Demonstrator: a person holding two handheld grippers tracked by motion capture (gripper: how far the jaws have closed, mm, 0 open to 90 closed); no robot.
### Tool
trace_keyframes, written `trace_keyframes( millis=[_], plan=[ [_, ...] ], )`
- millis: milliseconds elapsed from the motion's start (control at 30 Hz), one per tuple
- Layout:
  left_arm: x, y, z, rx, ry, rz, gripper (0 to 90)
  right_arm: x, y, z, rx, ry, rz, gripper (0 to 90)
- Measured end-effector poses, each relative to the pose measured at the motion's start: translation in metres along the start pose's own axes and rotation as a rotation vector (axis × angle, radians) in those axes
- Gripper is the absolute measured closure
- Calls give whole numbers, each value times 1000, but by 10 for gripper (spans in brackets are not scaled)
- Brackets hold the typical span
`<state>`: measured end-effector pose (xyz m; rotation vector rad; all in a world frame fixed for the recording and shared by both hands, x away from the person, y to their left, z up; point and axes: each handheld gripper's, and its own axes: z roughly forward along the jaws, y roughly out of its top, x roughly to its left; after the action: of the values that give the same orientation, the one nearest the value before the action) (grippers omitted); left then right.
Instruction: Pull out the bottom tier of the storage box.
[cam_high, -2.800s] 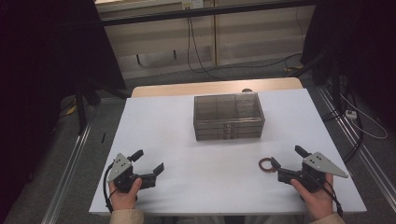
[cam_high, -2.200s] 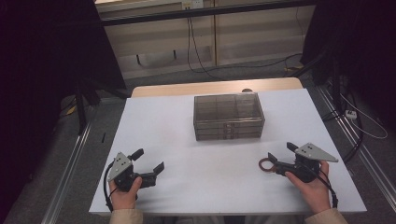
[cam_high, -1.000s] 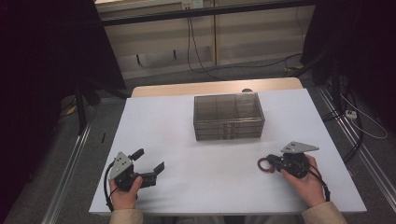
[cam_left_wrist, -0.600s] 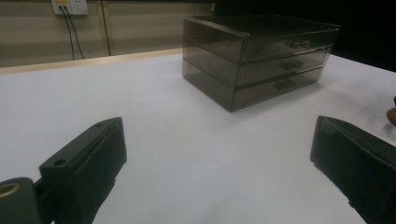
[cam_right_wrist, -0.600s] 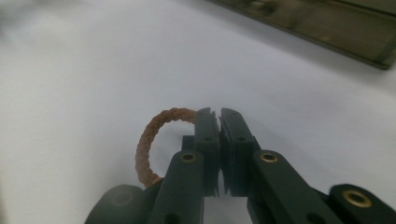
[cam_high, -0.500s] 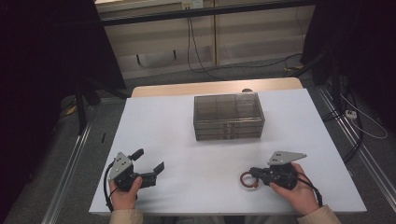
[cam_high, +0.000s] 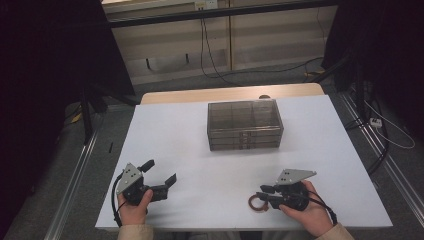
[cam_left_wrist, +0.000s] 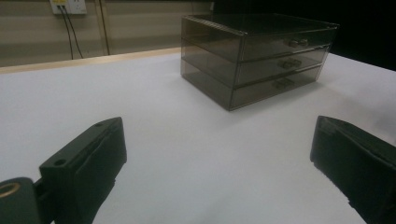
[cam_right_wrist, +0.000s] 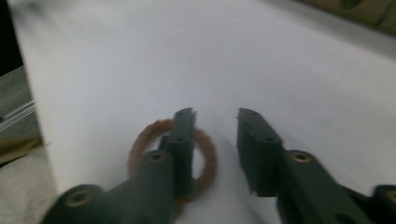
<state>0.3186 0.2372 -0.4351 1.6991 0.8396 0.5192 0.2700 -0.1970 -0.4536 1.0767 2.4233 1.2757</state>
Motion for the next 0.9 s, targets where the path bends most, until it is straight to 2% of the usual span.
trace_keyframes(
  millis=[33,67,100,167,200,233,333,400,433,500,567,700,900],
  plan=[
    [0,0,0,1,0,-2,36,-2,1,-1,-10,-7,12,629],
    [0,0,0,1,0,-4,37,-6,3,-2,-41,-29,44,559],
    [0,0,0,1,1,-3,37,-6,3,-2,-41,-29,44,559],
    [0,0,1,1,-1,-1,36,-12,5,-3,-68,-83,68,526],
    [0,0,1,1,-4,0,37,-18,6,-2,-93,-127,102,449],
    [0,0,1,1,-4,0,36,-18,6,-2,-93,-127,102,449],
    [0,0,1,1,-4,3,36,-27,10,-2,-112,-189,134,419],
    [-1,0,1,2,-5,1,37,-34,14,0,-128,-225,170,363],
    [-1,0,1,2,-6,0,37,-34,14,0,-128,-225,170,363],
    [-1,0,1,2,-5,1,36,-39,19,3,-143,-266,186,328],
    [0,0,1,2,-4,0,36,-41,22,6,-159,-291,200,318],
    [0,0,1,1,-3,-5,37,-43,27,12,-171,-308,221,307],
    [0,0,1,2,-5,0,37,-47,35,21,-167,-349,236,285]
  ],
)
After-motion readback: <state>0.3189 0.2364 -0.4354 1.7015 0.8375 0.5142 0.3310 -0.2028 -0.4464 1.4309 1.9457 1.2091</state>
